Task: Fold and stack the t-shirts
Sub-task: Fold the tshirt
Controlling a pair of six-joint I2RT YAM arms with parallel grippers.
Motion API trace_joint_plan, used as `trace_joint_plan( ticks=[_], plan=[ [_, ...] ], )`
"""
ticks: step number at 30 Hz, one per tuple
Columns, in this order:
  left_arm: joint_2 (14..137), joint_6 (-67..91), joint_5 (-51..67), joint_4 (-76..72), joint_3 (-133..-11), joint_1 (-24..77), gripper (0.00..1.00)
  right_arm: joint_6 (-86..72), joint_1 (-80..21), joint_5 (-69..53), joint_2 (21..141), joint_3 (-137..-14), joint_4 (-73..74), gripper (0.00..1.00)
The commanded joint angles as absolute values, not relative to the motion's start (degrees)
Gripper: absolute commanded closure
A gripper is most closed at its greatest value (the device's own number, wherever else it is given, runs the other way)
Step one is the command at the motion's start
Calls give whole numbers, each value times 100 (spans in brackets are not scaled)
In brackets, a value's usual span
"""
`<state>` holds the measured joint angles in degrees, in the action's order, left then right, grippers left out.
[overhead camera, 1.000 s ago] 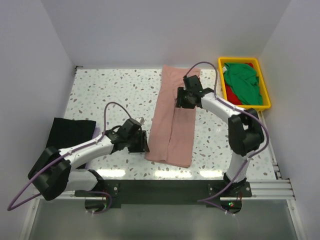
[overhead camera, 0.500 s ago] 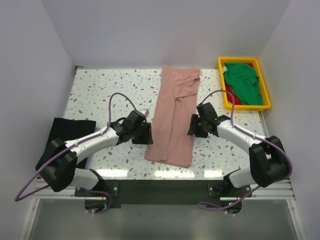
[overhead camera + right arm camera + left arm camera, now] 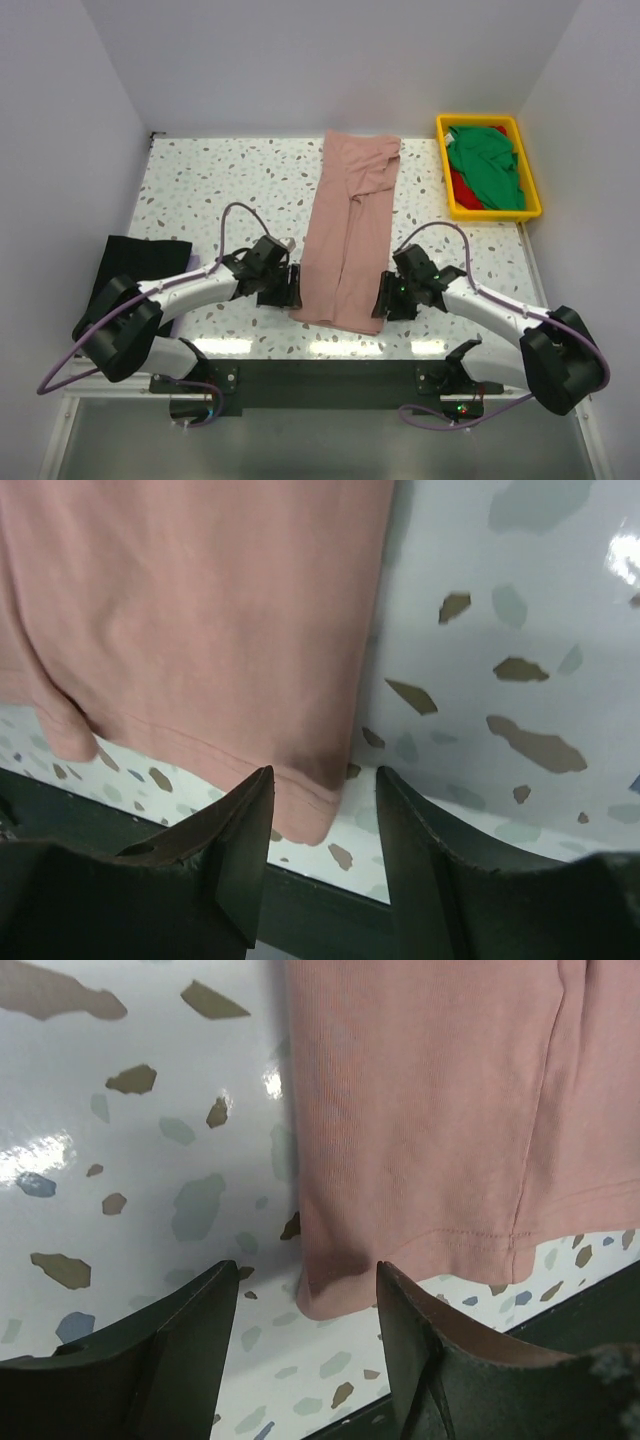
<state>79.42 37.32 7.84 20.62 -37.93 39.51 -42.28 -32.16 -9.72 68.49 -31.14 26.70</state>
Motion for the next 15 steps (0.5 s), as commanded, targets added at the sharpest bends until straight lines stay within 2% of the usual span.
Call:
trace_joint_plan(
  ticks=[1,9,15],
  plan=[
    [7963,3796,1107,1741,-3631,3937,37,-4692,-3392,-1362,6671,-2831,2769,51],
    [7981,4104,1327,1582,-3296,3981,43,-4887,-3489,-1555,6662,-2549,2637,52],
    [7945,4280,1380,1468,-3059,4034,49,-4913,-3498,-1670,6705,-2382,2567,61]
  ],
)
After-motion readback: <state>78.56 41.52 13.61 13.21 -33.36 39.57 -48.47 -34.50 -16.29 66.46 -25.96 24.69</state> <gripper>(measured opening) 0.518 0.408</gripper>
